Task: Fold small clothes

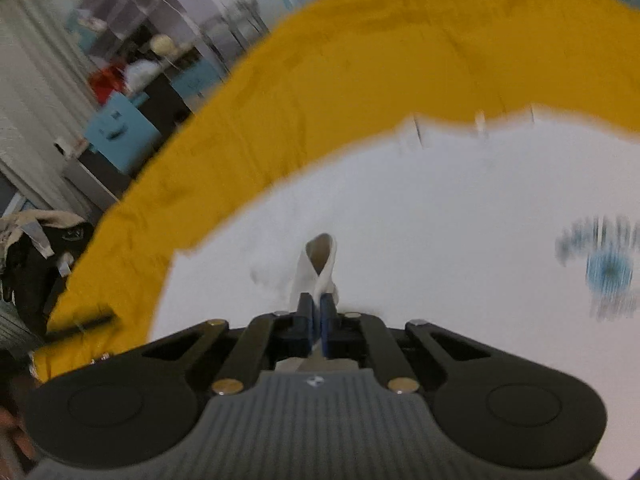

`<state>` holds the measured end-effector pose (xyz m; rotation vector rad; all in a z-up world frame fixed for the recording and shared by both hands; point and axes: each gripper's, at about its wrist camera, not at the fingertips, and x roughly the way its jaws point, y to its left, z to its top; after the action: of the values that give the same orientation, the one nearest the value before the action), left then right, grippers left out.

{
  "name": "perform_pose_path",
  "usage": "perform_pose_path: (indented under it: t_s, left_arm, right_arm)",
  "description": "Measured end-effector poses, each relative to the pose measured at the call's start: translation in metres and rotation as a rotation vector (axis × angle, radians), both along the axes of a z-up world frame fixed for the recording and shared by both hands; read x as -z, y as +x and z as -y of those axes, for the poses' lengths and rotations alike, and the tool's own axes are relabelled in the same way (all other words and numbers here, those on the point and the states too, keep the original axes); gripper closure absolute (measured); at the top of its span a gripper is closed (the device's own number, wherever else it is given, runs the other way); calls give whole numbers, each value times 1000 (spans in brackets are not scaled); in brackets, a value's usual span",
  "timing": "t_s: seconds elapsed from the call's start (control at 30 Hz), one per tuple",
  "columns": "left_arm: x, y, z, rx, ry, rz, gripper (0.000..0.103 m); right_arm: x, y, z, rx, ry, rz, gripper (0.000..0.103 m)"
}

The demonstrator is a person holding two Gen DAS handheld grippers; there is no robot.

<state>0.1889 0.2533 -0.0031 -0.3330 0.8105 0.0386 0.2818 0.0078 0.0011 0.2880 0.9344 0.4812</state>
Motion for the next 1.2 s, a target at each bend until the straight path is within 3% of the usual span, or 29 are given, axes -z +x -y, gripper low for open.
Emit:
perform_pose_path:
  t_s: [0.23, 0.37, 0.47, 0.57, 0.7, 0.87, 1.03, 1.2]
  left_arm:
    - [17, 2, 13, 42, -49, -15, 34]
    - [31, 7, 19, 61, -41, -31, 34]
    - [43, 13, 23, 73, -32, -55, 34]
    - [51, 19, 26, 89, -38, -62, 34]
    - [57, 23, 33, 111, -24, -62, 34]
    - [62, 33, 49, 191, 3, -68, 34]
    - [82, 52, 71, 242, 175, -95, 34]
    - [85, 52, 84, 293, 302, -46, 34]
  right_arm:
    - [-93, 39, 9, 28, 20, 231, 103]
    - [-134, 54, 46, 132, 60, 317, 103]
    - [-147, 61, 83, 234, 42, 351, 103]
    - [-132, 74, 115, 287, -9, 297, 103]
    - [-80, 87, 141, 325, -84, 158, 103]
    - [-39, 90, 168, 386, -76, 83, 103]
    - [-29, 90, 168, 375, -68, 91, 103]
    - [-38, 71, 167, 324, -64, 115, 103]
